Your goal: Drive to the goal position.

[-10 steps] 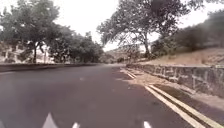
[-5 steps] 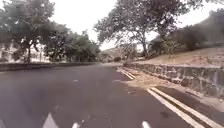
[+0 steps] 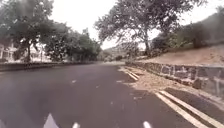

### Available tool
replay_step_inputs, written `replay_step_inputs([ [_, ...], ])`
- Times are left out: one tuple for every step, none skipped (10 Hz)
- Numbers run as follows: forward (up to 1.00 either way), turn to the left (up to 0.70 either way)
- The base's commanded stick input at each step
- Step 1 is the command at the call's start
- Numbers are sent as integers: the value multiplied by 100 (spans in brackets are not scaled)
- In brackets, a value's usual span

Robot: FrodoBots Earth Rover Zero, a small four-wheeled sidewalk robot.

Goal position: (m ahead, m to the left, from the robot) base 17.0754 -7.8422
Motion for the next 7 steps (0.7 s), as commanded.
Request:
replay_step_inputs([
  [70,0],
  [70,-15],
  [70,-20],
  [70,0],
  [70,0],
  [70,0],
  [70,0],
])
